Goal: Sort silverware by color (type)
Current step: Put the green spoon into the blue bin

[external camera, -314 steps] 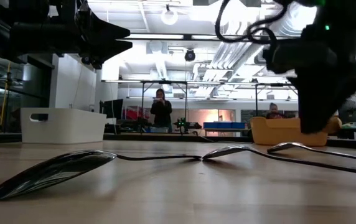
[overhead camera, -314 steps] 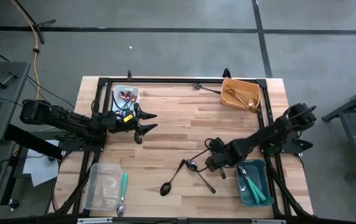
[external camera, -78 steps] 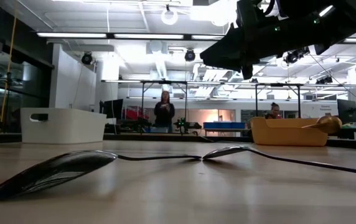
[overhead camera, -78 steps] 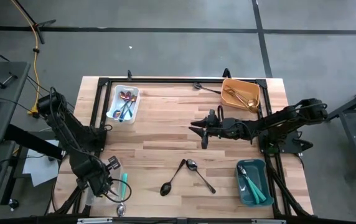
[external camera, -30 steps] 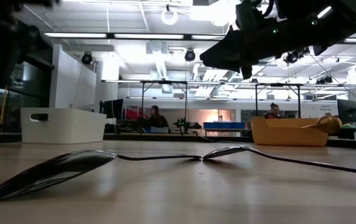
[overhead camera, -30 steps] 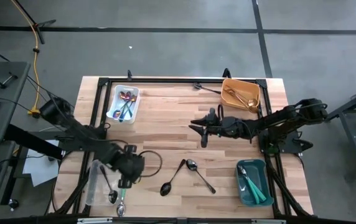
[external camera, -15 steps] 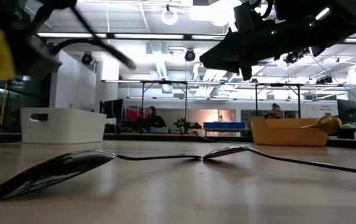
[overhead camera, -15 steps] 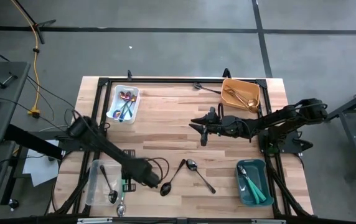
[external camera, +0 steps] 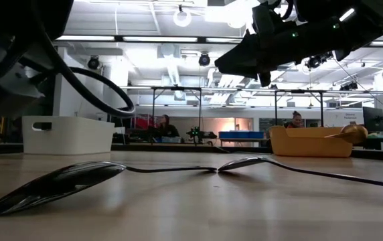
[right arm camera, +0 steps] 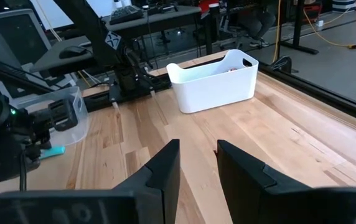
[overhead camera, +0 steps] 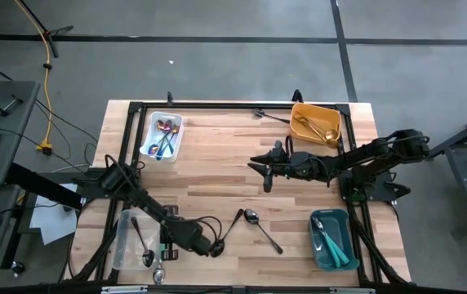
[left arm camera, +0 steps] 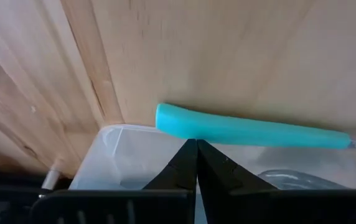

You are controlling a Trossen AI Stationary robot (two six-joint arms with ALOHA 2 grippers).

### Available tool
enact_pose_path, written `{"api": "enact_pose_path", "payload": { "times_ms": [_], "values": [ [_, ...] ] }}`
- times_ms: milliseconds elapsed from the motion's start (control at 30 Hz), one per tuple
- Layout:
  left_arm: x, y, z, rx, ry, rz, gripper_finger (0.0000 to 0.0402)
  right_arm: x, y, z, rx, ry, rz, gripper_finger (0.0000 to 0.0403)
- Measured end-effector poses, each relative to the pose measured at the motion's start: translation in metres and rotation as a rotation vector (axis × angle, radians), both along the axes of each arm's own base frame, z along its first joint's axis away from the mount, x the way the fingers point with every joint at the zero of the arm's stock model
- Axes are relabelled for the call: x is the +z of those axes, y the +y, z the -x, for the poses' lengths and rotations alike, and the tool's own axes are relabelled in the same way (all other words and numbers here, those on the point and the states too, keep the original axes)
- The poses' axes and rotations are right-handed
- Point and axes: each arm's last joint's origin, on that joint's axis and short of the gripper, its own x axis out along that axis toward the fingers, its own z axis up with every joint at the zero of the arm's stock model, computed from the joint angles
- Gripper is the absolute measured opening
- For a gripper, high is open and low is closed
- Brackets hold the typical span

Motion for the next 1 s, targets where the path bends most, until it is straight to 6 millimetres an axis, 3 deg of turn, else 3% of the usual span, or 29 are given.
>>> {"api": "enact_pose_path", "payload": {
  "times_ms": [467,800,1000],
  "values": [
    [-0.002,0.004,-0.006,0.016,-0.055,-0.018,0.0,0.0,0.0,0.0,0.011,0.0,-0.002,0.0101],
    [0.015,0.031,-0.048,-0.102,-0.298,-0.166,0.0,0.0,0.0,0.0,0.011,0.0,-0.002,0.0101],
    [0.028,0.059,-0.069,-0.195,-0.357,-0.256,0.0,0.0,0.0,0.0,0.011,0.003,-0.002,0.0101]
  ]
}}
